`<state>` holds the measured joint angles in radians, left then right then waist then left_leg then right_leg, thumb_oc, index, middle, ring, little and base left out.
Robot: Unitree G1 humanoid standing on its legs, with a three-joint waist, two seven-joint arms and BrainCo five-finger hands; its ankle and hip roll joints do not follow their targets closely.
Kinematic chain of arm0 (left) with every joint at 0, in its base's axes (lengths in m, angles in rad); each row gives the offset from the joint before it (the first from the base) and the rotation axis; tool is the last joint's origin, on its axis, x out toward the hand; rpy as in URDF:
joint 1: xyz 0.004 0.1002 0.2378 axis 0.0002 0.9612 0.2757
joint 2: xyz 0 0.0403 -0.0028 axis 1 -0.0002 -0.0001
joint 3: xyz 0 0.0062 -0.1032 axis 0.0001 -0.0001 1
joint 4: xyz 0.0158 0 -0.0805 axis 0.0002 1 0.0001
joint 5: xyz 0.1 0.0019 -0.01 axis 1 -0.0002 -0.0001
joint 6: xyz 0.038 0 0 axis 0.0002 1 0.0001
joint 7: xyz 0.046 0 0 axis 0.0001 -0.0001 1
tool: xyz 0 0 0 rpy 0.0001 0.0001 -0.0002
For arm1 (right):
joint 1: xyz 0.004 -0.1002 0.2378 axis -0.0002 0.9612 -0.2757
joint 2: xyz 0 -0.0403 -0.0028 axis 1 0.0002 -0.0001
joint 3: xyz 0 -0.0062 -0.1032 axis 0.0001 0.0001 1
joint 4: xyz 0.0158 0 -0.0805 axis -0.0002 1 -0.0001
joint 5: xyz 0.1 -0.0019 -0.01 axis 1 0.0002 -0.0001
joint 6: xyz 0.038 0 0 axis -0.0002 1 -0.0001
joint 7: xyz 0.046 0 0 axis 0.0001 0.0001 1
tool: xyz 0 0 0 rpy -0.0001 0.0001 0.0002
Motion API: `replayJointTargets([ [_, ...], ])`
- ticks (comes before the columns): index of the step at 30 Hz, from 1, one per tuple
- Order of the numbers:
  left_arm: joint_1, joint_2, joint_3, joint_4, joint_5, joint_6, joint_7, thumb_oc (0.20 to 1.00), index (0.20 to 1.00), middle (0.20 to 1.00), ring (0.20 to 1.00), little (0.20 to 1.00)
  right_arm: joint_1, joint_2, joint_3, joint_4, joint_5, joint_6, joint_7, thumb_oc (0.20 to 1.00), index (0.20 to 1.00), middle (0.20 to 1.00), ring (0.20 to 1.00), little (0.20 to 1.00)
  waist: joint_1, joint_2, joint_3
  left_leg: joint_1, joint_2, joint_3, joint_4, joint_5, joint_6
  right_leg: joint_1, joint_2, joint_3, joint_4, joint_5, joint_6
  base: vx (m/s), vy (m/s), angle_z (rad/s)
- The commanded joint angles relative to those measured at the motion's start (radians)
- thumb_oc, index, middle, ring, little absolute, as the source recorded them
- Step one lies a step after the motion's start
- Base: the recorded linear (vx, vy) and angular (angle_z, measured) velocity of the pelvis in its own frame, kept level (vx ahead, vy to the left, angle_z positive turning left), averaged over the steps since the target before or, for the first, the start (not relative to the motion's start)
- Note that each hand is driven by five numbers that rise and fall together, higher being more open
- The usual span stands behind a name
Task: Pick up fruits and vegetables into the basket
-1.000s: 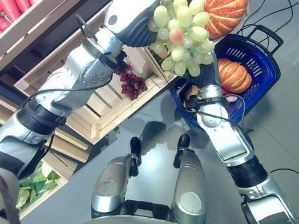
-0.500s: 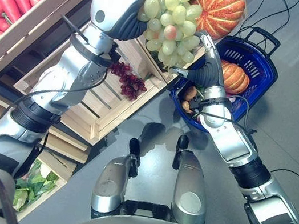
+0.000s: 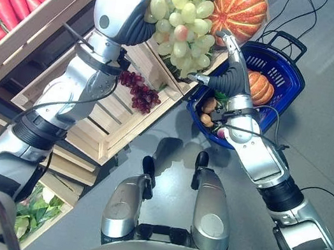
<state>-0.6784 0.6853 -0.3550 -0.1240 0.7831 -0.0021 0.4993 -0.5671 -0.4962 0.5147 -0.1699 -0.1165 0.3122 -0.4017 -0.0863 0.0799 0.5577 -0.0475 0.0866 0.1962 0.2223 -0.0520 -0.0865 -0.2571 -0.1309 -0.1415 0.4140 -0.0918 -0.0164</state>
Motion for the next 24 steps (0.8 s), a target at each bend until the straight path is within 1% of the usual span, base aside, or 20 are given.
replayJointTargets([
  [1,0.025,0.016,0.011,-0.002,0.028,0.006,0.078,0.2,0.2,0.2,0.2,0.2,0.034,0.041,-0.006,-0.09,0.002,-0.019,0.006,1.0,1.0,1.0,1.0,1.0,-0.016,-0.031,-0.142,-0.054,-0.013,0.024,0.072,-0.08,0.044,0.053,-0.06,0.023,-0.049,-0.039,0.11,0.0,0.0,0.0],
  [6,0.02,0.015,-0.001,0.001,0.052,-0.023,0.081,0.2,0.2,0.2,0.2,0.2,0.029,0.039,0.005,-0.081,0.004,-0.018,0.003,1.0,1.0,1.0,1.0,1.0,-0.016,-0.032,-0.141,-0.056,-0.012,0.026,0.075,-0.081,0.044,0.051,-0.06,0.022,-0.046,-0.04,0.109,0.0,0.0,0.0],
  [9,0.012,0.015,-0.019,0.002,0.046,-0.039,0.067,0.2,0.2,0.2,0.2,0.2,0.024,0.041,0.013,-0.072,-0.001,0.001,0.017,1.0,1.0,1.0,1.0,1.0,-0.017,-0.031,-0.141,-0.054,-0.013,0.025,0.073,-0.081,0.044,0.052,-0.06,0.023,-0.047,-0.039,0.11,0.0,0.0,0.0],
  [11,0.005,0.019,-0.03,-0.002,0.076,-0.052,0.079,0.2,0.2,0.2,0.2,0.2,0.018,0.037,0.022,-0.064,0.004,0.007,0.017,1.0,1.0,1.0,1.0,1.0,-0.017,-0.032,-0.141,-0.054,-0.014,0.024,0.072,-0.082,0.044,0.053,-0.059,0.024,-0.05,-0.039,0.109,0.0,0.0,0.0],
  [14,-0.004,0.026,-0.041,-0.001,0.076,-0.066,0.093,0.2,0.2,0.2,0.2,0.2,0.014,0.04,0.028,-0.053,0.017,0.016,0.009,1.0,1.0,1.0,1.0,1.0,-0.018,-0.031,-0.14,-0.054,-0.014,0.024,0.071,-0.081,0.045,0.052,-0.06,0.025,-0.049,-0.038,0.11,0.0,0.0,0.0],
  [17,-0.009,0.028,-0.048,0.004,0.056,-0.087,0.097,0.2,0.2,0.2,0.2,0.2,0.018,0.039,0.035,-0.039,0.004,0.015,0.013,1.0,1.0,1.0,1.0,1.0,-0.02,-0.029,-0.141,-0.052,-0.015,0.026,0.066,-0.08,0.044,0.051,-0.059,0.026,-0.052,-0.037,0.111,0.0,0.0,0.0],
  [19,-0.009,0.03,-0.051,0.001,0.018,-0.098,0.09,0.2,0.2,0.2,0.2,0.2,0.023,0.036,0.035,-0.039,0.005,0.008,0.015,1.0,1.0,1.0,1.0,1.0,-0.022,-0.031,-0.141,-0.051,-0.013,0.028,0.065,-0.08,0.045,0.051,-0.059,0.027,-0.052,-0.036,0.113,0.0,0.0,0.0],
  [24,0.006,0.006,-0.047,0.002,-0.096,-0.153,0.025,0.2,0.2,0.2,0.2,0.2,0.034,0.04,0.029,-0.039,-0.003,-0.007,0.018,1.0,1.0,1.0,1.0,1.0,-0.02,-0.033,-0.14,-0.053,-0.013,0.027,0.065,-0.078,0.046,0.05,-0.057,0.027,-0.053,-0.035,0.112,0.0,0.0,0.0],
])
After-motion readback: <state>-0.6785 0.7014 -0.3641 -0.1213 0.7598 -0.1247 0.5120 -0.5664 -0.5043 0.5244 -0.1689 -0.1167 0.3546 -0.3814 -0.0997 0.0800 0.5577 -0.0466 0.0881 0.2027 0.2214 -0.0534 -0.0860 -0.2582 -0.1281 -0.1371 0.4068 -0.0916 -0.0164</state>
